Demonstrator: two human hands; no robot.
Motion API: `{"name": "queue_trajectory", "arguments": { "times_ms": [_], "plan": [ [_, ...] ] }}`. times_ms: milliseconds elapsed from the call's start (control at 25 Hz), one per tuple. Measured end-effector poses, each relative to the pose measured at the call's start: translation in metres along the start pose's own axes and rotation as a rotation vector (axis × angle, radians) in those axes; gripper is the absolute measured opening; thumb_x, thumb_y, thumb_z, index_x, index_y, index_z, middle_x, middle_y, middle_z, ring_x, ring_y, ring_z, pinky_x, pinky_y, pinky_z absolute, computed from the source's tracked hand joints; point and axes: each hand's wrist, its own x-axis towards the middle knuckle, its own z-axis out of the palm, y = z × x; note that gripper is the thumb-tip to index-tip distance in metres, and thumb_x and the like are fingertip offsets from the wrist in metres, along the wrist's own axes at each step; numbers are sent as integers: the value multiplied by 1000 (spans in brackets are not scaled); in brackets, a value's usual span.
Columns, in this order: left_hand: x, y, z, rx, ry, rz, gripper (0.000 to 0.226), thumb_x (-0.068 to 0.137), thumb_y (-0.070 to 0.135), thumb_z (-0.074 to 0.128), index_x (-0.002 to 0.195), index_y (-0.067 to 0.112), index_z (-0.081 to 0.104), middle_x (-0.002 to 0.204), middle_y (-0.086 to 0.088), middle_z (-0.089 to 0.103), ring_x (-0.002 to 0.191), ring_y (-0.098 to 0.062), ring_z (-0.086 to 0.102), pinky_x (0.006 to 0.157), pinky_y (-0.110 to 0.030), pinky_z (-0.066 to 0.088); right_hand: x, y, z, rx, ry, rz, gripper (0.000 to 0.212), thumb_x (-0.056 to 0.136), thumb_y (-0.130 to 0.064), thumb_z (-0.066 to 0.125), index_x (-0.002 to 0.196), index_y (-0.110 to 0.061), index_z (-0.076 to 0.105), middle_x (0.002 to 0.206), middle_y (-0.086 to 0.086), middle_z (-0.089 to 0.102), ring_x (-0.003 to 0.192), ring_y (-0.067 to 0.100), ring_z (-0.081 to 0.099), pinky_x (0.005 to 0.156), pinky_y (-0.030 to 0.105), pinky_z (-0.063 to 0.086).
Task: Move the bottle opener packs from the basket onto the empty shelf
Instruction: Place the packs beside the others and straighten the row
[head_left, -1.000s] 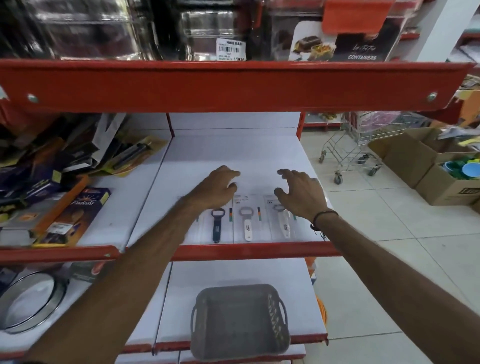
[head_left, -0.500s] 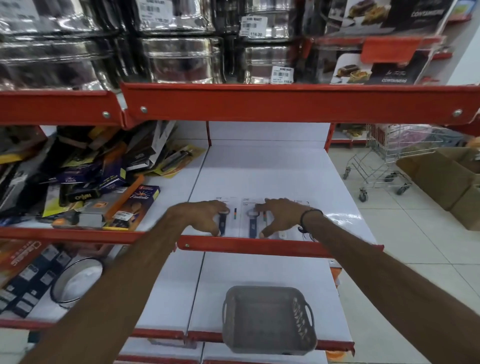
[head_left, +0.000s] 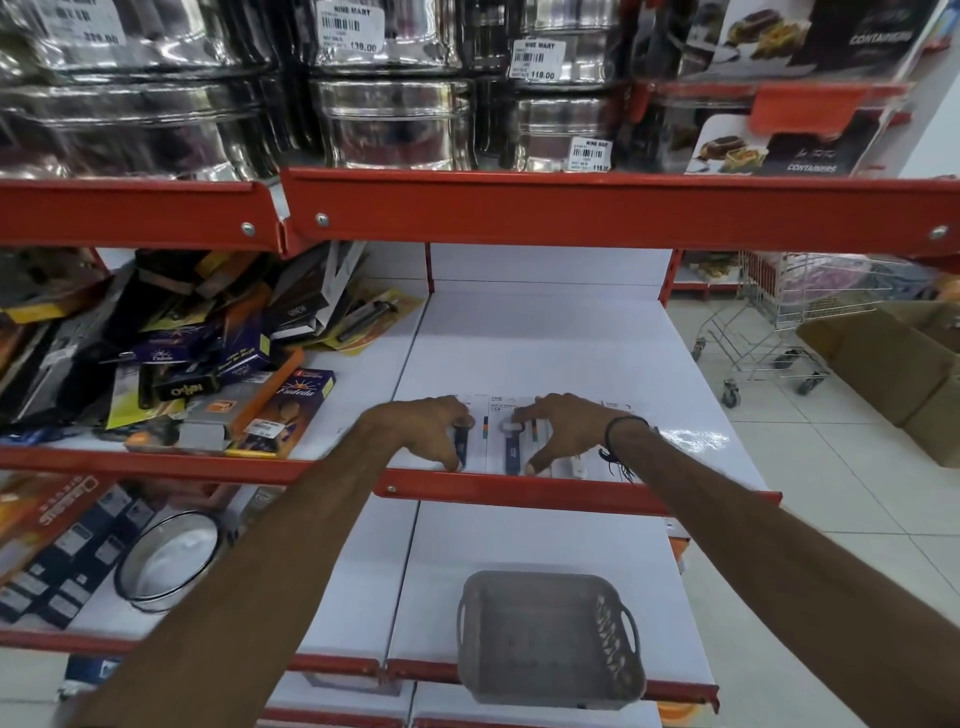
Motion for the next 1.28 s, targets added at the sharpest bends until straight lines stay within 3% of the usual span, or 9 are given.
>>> {"name": "queue_trajectory", "arguments": {
  "times_ms": [240, 400, 520, 760, 1000, 1200, 1280],
  "plan": [
    [10, 13, -10, -11, 46, 16, 77, 79, 31, 76, 144, 12, 38, 148, -6, 43, 124, -22, 52, 106, -39, 48, -12, 12, -29, -15, 11, 46, 100, 67, -48, 86, 151, -30, 34, 162, 0, 26, 148, 22, 22, 119, 40, 18],
    [16, 26, -3, 7, 46, 81, 85, 78, 45, 74, 149, 24, 32, 156, 0, 36, 130, -22, 48, 108, -34, 42, -26, 32, -34, -107, -61, 101, 100, 69, -49, 85, 151, -27, 32, 162, 0, 25, 149, 23, 21, 120, 40, 17],
    [21, 30, 6, 106, 59, 70, 82, 72, 55, 71, 144, 33, 37, 148, 1, 47, 125, -25, 50, 100, -35, 36, -30, 38, -28, -124, -115, 108, 95, 71, -50, 83, 150, -25, 36, 160, 2, 29, 146, 24, 27, 118, 39, 22],
    [26, 27, 16, 133, 136, 68, 70, 65, 49, 74, 128, 34, 48, 138, 4, 52, 123, -21, 50, 111, -44, 22, -30, 37, -23, -48, -94, 86, 93, 72, -48, 83, 150, -25, 37, 160, -1, 30, 146, 22, 27, 118, 37, 22],
    [30, 32, 14, 158, 134, 62, 74, 64, 49, 76, 129, 31, 48, 139, 2, 51, 124, -23, 50, 112, -47, 21, -24, 30, -24, -64, -120, 74, 93, 74, -48, 81, 151, -25, 34, 161, -1, 28, 147, 22, 25, 119, 38, 20],
    [32, 37, 7, 194, 38, 23, 77, 66, 51, 75, 134, 28, 45, 140, 2, 48, 130, -24, 47, 118, -58, 3, -26, 28, -27, -78, -141, 61, 94, 74, -48, 81, 151, -24, 33, 161, -2, 27, 148, 21, 24, 119, 39, 20],
    [36, 43, 5, 148, 73, 33, 79, 67, 52, 73, 136, 27, 44, 143, 0, 45, 132, -26, 46, 119, -58, 4, -28, 29, -32, -28, -150, 71, 99, 71, -48, 83, 153, -26, 31, 162, -4, 25, 149, 19, 23, 121, 39, 18]
  ]
}}
